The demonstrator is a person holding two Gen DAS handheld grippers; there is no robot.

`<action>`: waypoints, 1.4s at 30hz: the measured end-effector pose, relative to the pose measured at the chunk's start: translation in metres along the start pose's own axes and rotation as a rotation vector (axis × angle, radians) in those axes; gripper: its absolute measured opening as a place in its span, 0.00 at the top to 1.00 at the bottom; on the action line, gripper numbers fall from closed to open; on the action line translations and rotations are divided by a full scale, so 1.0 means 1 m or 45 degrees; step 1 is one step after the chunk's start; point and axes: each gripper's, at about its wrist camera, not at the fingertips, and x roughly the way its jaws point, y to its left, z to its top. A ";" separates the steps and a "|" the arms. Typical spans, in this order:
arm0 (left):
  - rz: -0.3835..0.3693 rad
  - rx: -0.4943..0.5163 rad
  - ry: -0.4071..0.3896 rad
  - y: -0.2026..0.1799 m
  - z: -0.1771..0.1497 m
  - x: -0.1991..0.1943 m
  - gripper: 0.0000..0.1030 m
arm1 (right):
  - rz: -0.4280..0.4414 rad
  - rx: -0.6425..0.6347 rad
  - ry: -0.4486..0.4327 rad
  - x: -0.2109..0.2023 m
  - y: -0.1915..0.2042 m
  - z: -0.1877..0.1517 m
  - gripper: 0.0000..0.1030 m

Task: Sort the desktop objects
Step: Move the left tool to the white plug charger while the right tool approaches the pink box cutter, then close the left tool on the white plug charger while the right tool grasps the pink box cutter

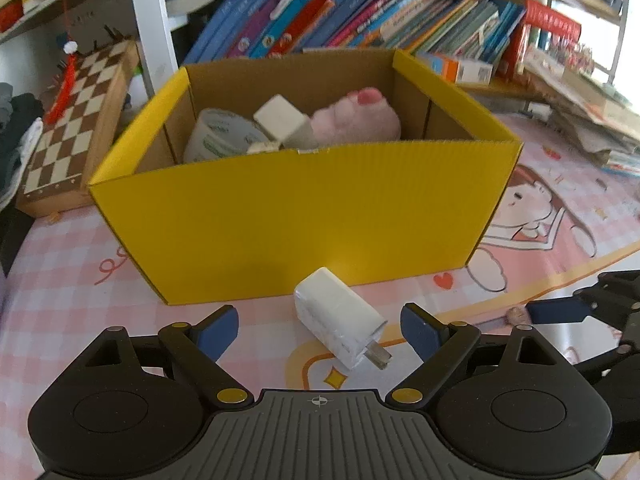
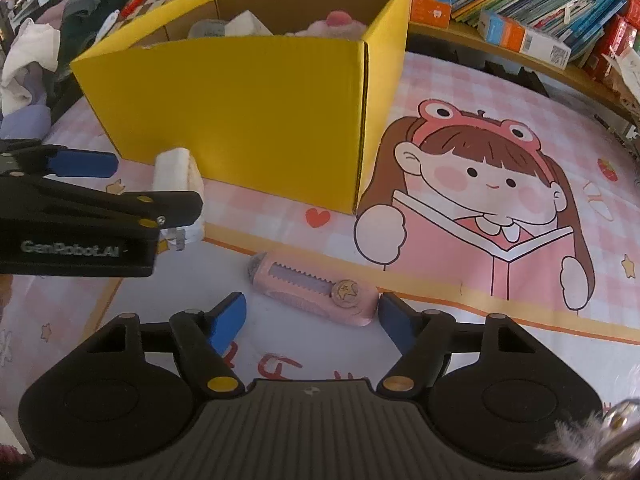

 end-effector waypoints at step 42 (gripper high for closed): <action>-0.023 0.005 0.096 0.016 -0.042 -0.024 0.73 | 0.058 -0.109 -0.014 -0.009 0.020 -0.008 0.77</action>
